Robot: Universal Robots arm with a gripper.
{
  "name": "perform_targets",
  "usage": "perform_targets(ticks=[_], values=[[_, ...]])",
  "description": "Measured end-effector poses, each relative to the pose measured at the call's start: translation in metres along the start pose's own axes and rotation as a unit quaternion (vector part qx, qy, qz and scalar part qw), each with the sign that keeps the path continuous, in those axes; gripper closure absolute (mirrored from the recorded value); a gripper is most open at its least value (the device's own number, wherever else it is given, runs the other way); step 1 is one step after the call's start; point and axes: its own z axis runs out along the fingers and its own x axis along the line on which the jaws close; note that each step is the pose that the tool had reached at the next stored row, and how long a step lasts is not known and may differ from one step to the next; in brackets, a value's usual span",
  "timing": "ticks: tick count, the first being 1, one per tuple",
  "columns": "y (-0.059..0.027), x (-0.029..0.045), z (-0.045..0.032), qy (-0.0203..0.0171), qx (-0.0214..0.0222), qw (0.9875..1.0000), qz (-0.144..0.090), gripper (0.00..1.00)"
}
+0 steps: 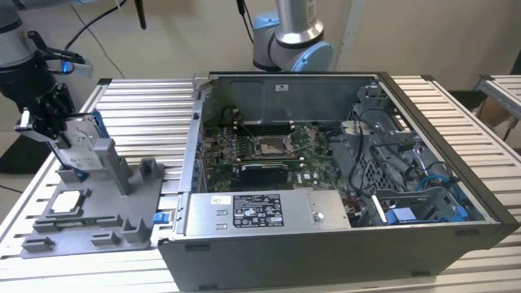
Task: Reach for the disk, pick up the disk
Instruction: 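Pick up the disk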
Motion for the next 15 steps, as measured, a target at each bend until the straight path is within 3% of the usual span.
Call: perform_targets(ticks=[15], values=[[0.0001, -0.0005, -0.0205, 0.0009, 0.0001, 1.0, 0.0, 1.0]])
